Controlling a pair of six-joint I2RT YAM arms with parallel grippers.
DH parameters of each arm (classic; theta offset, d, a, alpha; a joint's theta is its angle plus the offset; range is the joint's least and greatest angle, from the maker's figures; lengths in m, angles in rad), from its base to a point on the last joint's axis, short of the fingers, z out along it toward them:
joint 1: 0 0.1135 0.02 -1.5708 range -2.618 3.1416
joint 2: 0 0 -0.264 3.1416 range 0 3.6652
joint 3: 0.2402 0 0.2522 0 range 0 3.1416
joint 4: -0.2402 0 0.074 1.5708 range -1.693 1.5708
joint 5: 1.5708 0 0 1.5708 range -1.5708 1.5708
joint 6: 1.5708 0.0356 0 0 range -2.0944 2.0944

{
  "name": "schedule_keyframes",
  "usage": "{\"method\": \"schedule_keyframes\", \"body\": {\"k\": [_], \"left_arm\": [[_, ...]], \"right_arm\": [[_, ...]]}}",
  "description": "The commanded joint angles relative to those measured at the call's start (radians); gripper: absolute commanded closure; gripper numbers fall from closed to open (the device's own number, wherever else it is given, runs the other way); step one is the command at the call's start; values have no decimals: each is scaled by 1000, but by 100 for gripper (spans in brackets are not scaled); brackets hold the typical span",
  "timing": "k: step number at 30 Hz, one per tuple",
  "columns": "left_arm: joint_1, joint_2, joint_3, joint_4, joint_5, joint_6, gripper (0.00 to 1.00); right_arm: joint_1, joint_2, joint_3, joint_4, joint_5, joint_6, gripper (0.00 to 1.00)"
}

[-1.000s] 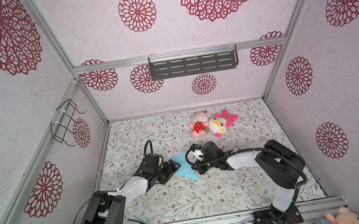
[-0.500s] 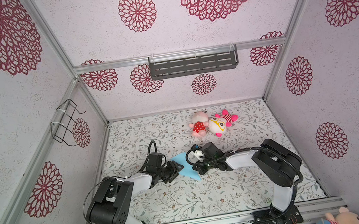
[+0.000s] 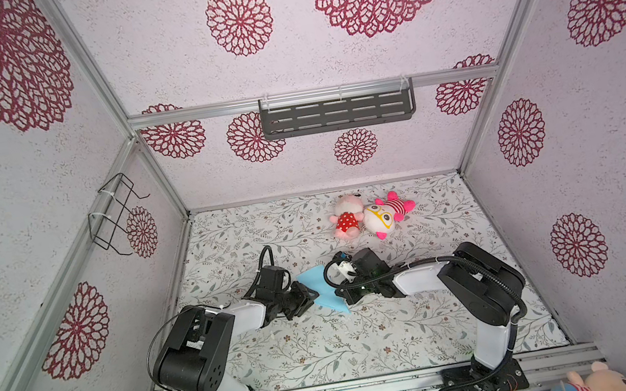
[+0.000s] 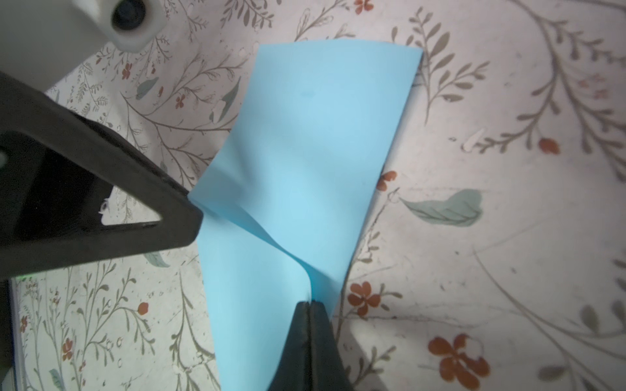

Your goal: Fold a paper plane with a square sheet of paper (pick it up from the middle)

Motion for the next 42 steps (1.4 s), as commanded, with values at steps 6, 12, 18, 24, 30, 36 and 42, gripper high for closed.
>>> {"method": "schedule_keyframes", "body": {"k": [6,12,18,24,30,36,42], "left_arm": [[-3,17,40,-5,7,10,69],[-6,57,41,55,42,-16,76],[-6,61,45,51,46,-15,88],[-6,65,65,37,28,-31,93],[-6,50,95,-7,-15,-74,96],[-11,50,107,-36,-28,-134,96],[-13,42,119,-62,-36,-152,97]], "right_arm": [[-9,22,12,-35,30,10,94],[-9,6,8,-1,12,23,89],[-16,-54,-2,37,52,37,71],[-8,-206,-141,211,137,-42,39],[60,-256,-255,314,213,-267,36],[157,-220,-310,478,306,-434,43],[186,-127,-298,552,369,-498,57]]}}
